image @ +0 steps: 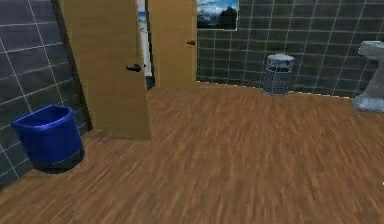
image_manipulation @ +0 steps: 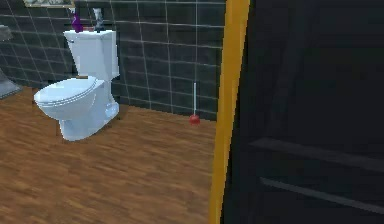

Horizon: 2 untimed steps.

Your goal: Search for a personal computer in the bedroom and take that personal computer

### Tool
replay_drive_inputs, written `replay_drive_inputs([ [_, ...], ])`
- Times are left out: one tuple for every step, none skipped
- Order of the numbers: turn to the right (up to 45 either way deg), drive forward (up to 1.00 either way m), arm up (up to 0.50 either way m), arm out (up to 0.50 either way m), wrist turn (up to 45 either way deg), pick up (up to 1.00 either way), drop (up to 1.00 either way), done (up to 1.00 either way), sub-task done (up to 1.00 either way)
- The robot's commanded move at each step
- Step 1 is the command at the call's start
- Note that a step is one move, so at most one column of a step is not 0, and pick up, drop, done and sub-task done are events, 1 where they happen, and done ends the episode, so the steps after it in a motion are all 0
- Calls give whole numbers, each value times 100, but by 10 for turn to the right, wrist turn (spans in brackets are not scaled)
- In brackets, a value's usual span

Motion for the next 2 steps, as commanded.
replay_drive_inputs([
  [0, 100, 0, 0, 0, 0, 0, 0, 0],
  [-30, 0, 0, 0, 0, 0, 0, 0, 0],
])
